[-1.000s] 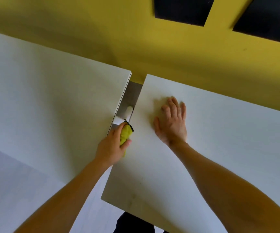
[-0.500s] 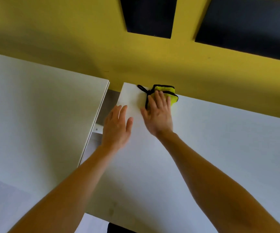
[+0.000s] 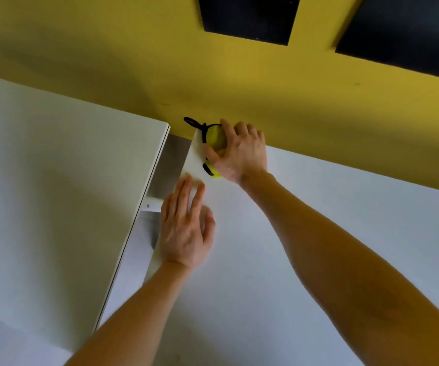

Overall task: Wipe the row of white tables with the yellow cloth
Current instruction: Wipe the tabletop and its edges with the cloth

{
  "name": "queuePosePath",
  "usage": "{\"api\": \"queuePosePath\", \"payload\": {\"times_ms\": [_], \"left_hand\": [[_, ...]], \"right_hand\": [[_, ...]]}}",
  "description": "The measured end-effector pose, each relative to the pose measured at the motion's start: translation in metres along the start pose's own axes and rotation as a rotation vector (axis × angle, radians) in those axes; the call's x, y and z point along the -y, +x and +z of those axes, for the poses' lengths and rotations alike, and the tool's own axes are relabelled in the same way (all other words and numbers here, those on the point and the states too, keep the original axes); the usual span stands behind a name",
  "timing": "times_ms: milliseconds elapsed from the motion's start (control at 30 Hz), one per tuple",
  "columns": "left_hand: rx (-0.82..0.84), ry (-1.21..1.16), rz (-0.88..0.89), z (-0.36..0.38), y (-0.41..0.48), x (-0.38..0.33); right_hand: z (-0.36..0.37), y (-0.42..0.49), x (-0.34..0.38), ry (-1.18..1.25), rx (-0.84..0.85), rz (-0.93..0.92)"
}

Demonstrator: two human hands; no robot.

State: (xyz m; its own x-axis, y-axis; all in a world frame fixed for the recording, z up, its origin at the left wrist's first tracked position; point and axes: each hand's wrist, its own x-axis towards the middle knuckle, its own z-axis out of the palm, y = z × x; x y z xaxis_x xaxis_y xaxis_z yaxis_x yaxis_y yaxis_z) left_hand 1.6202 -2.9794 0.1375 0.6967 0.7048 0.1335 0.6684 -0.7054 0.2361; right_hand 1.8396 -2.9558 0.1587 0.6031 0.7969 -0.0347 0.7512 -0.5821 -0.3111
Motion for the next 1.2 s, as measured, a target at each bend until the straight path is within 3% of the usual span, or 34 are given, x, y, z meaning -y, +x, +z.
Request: {"api": "queuePosePath", "payload": {"times_ms": [133,233,400,467,633,700,967,1033,1200], "left_hand": [[0.001,0.037,0.005,-0.003,0.001,0.0],[-0.018,0.01,0.017,-0.004,0.001,-0.002],[-0.026,-0.032,0.038,-0.004,0.003,-0.003],[-0.026,-0.038,0.035,-0.005,0.003,-0.003],[0.004,0.017,0.017,-0.006,0.003,-0.003],[0.01,0.019,0.011,-0.006,0.001,-0.003],[0.024,0.006,0.021,-0.007,0.002,-0.004],[0.036,0.013,0.013,-0.006,0.001,-0.003],[0.046,0.026,0.0,-0.007,0.001,-0.002]], "right_hand": [[0.004,0.03,0.034,0.038,0.081,-0.027],[-0.008,0.014,-0.015,-0.01,0.079,-0.02],[-0.035,-0.03,-0.103,-0.098,-0.034,0.193],[-0.033,-0.022,-0.078,-0.09,0.003,0.193],[-0.01,0.048,0.038,0.01,0.216,-0.022],[-0.004,0.048,0.042,0.036,0.212,-0.031],[-0.045,-0.04,-0.106,0.038,-0.051,0.262],[-0.037,-0.031,-0.072,0.0,-0.049,0.314],[-0.005,0.034,0.054,0.035,0.171,0.097]]}}
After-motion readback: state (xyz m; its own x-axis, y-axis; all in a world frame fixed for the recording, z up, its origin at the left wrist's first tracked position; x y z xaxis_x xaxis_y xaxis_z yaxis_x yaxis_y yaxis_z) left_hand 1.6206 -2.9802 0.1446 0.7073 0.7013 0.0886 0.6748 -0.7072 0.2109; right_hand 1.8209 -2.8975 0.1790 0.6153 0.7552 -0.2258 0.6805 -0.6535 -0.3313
